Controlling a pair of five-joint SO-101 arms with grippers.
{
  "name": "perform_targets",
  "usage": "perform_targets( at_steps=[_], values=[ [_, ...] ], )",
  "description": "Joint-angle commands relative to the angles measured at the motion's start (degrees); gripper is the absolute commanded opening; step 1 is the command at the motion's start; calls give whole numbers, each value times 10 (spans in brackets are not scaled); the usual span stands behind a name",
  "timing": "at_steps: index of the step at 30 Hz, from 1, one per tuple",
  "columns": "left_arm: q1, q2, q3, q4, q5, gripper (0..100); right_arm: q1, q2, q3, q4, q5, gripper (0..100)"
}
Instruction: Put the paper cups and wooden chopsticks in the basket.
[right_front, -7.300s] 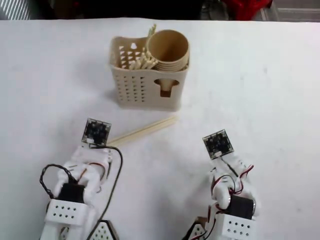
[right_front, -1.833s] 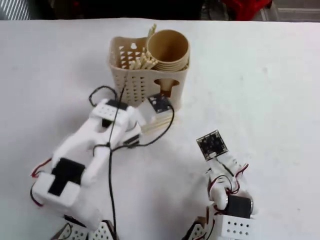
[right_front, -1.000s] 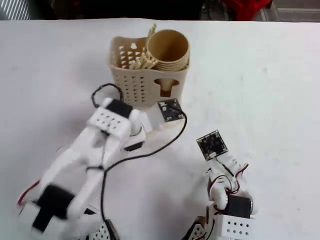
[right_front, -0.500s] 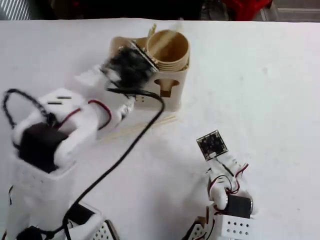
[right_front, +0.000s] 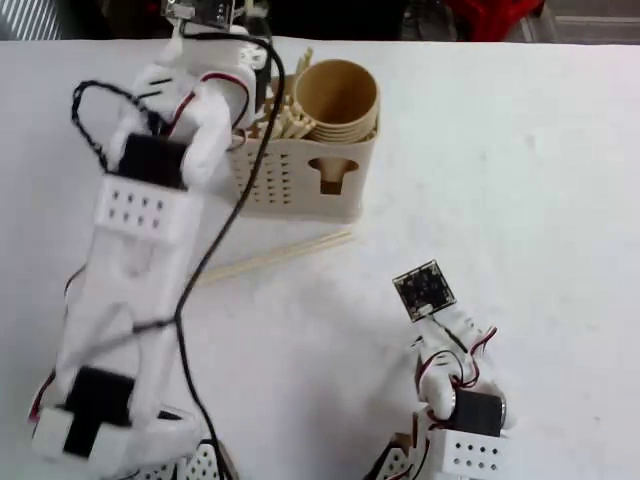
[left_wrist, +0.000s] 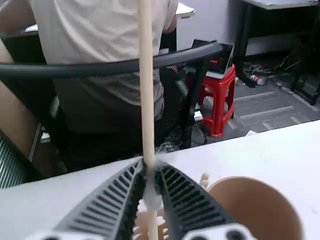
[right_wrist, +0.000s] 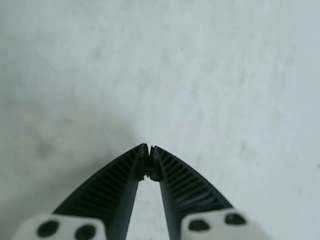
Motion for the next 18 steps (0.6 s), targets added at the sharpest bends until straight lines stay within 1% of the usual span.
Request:
perform_targets(
  at_steps=[1,5,11,13,18],
  values=[
    [-36,46,-22,-10,15,22,-6,-3,4,2,-2,21],
    [-38,64,-22,16,12,23,-8,-3,4,1,-2,21],
    [-38,82,-22,17,12,24,-6,-3,4,1,-2,21],
    [-39,81,-28,35,12,29,-7,-3,4,1,-2,21],
    [-38,64,-61,125,11,136,-7,-3,4,0,-2,21]
  ],
)
